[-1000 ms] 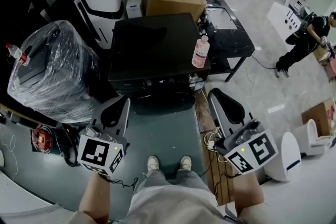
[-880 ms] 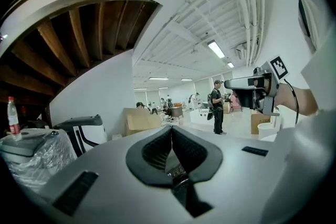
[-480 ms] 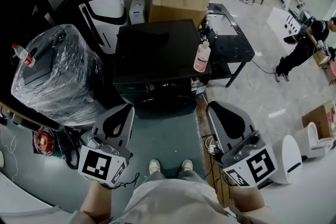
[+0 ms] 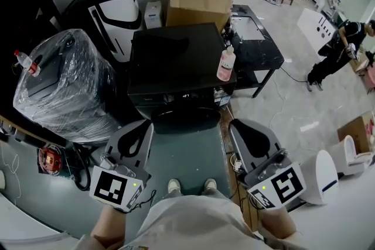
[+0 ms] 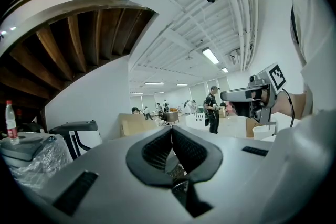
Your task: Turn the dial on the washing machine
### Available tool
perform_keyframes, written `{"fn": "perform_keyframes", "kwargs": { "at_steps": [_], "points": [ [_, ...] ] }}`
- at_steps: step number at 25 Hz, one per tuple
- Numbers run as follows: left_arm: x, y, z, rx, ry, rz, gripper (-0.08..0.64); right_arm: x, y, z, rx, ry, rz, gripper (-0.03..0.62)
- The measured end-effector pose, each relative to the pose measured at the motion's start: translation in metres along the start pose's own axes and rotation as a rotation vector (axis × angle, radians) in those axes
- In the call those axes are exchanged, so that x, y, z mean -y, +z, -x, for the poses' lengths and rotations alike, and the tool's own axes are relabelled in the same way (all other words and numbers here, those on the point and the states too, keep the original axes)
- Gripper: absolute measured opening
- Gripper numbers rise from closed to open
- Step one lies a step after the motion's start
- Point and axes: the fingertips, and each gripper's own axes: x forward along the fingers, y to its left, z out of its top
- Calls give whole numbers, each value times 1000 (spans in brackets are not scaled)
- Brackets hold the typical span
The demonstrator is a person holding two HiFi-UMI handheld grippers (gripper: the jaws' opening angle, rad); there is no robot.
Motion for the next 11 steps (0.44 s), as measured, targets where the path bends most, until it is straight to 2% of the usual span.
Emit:
{"fn": "perform_keyframes", "kwargs": {
  "at_steps": [11],
  "points": [
    [2, -3, -5, 9, -24, 4, 20, 4, -2, -5, 4, -16, 3, 29]
  ]
}}
